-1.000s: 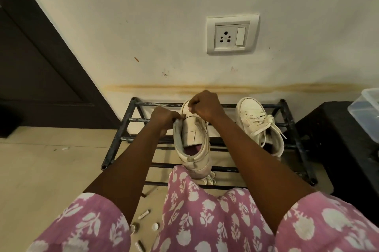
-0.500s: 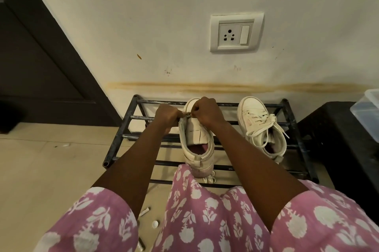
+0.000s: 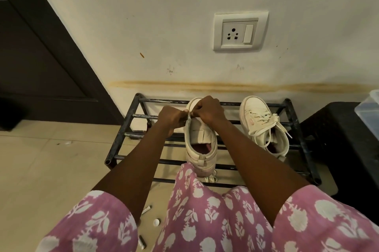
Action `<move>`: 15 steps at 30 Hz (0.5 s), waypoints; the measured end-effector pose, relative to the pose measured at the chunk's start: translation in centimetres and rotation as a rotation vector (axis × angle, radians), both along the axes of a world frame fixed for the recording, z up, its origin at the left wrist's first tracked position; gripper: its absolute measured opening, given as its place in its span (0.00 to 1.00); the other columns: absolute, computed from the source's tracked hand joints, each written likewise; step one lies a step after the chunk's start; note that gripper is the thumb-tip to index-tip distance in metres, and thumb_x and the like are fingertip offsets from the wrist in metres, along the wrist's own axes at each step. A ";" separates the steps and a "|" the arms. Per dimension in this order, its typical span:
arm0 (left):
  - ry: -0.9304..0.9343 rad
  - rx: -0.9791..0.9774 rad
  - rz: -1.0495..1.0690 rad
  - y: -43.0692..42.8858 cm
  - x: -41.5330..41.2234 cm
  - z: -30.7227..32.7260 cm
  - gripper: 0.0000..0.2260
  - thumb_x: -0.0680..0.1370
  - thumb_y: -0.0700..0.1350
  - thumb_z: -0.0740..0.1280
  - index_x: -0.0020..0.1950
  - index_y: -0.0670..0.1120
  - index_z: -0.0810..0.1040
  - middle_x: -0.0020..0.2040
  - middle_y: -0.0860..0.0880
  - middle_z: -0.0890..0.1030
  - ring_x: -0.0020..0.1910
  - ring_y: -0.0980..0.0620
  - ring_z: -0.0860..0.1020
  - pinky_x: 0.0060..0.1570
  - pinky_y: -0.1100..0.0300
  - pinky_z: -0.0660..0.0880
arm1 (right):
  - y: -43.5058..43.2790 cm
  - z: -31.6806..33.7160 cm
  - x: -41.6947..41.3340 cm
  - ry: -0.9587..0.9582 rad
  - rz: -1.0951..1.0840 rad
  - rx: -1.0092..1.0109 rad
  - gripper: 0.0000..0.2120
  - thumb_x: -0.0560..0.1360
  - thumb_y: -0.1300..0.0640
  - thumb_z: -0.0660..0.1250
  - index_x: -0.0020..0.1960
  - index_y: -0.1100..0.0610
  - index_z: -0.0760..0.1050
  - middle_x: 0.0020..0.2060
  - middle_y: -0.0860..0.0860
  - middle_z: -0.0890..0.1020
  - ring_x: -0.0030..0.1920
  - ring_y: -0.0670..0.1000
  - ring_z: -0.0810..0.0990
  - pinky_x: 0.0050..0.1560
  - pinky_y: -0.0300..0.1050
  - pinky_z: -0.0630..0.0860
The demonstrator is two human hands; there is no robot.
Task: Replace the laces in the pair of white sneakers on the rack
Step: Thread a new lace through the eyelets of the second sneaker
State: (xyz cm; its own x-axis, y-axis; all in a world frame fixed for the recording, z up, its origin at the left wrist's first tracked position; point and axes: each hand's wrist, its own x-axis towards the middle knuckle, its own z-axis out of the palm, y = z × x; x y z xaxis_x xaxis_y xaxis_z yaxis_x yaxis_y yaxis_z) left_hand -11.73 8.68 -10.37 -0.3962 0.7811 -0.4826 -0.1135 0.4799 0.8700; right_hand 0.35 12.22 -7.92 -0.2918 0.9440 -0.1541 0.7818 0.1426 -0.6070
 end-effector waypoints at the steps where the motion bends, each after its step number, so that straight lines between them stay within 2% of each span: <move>1: -0.008 -0.004 0.008 -0.1 0.0 0.0 0.03 0.74 0.33 0.69 0.39 0.35 0.79 0.36 0.42 0.80 0.33 0.50 0.79 0.33 0.60 0.79 | 0.0 0.0 0.2 0.018 0.001 -0.008 0.08 0.72 0.58 0.70 0.51 0.58 0.83 0.48 0.55 0.84 0.52 0.56 0.79 0.57 0.54 0.75; 5: -0.037 -0.041 0.027 0.1 0.4 0.3 0.01 0.73 0.31 0.68 0.42 0.33 0.78 0.35 0.43 0.79 0.32 0.52 0.78 0.25 0.65 0.77 | 0.0 0.3 1.0 0.079 0.051 -0.051 0.10 0.71 0.58 0.72 0.51 0.58 0.83 0.49 0.55 0.84 0.53 0.55 0.79 0.58 0.55 0.74; 8: -0.036 -0.068 0.038 0.4 0.7 1.2 0.08 0.77 0.33 0.62 0.38 0.39 0.73 0.31 0.45 0.78 0.29 0.53 0.78 0.24 0.65 0.76 | 0.1 0.3 1.8 0.123 0.005 -0.091 0.17 0.67 0.62 0.74 0.56 0.57 0.80 0.57 0.56 0.80 0.58 0.56 0.77 0.60 0.53 0.73; 10: -0.045 -0.072 0.055 0.6 0.4 1.8 0.07 0.80 0.35 0.56 0.44 0.40 0.71 0.38 0.45 0.76 0.33 0.49 0.78 0.28 0.58 0.77 | 0.1 -0.1 2.3 0.123 -0.105 -0.113 0.21 0.65 0.60 0.75 0.58 0.57 0.77 0.61 0.57 0.73 0.60 0.58 0.73 0.60 0.52 0.73; 12: -0.082 -0.031 0.116 0.6 -0.2 2.4 0.08 0.81 0.36 0.51 0.52 0.40 0.69 0.44 0.43 0.75 0.37 0.46 0.78 0.33 0.53 0.76 | -0.1 -0.7 2.7 0.098 -0.174 -0.173 0.26 0.64 0.56 0.75 0.60 0.60 0.72 0.60 0.59 0.72 0.59 0.58 0.73 0.54 0.49 0.74; 13: -0.120 0.010 0.164 0.6 -0.6 2.7 0.10 0.81 0.36 0.48 0.53 0.39 0.68 0.44 0.43 0.76 0.38 0.46 0.79 0.38 0.51 0.77 | -0.2 -0.9 2.9 0.116 -0.197 -0.226 0.28 0.64 0.55 0.75 0.61 0.63 0.71 0.59 0.60 0.74 0.58 0.58 0.75 0.48 0.47 0.74; 15: -0.265 0.093 0.277 0.6 -1.3 3.4 0.12 0.81 0.38 0.46 0.49 0.38 0.69 0.41 0.43 0.77 0.38 0.47 0.78 0.49 0.48 0.75 | -0.5 -1.2 2.9 0.194 -0.247 -0.321 0.30 0.65 0.53 0.74 0.61 0.65 0.70 0.57 0.60 0.77 0.54 0.58 0.78 0.40 0.44 0.73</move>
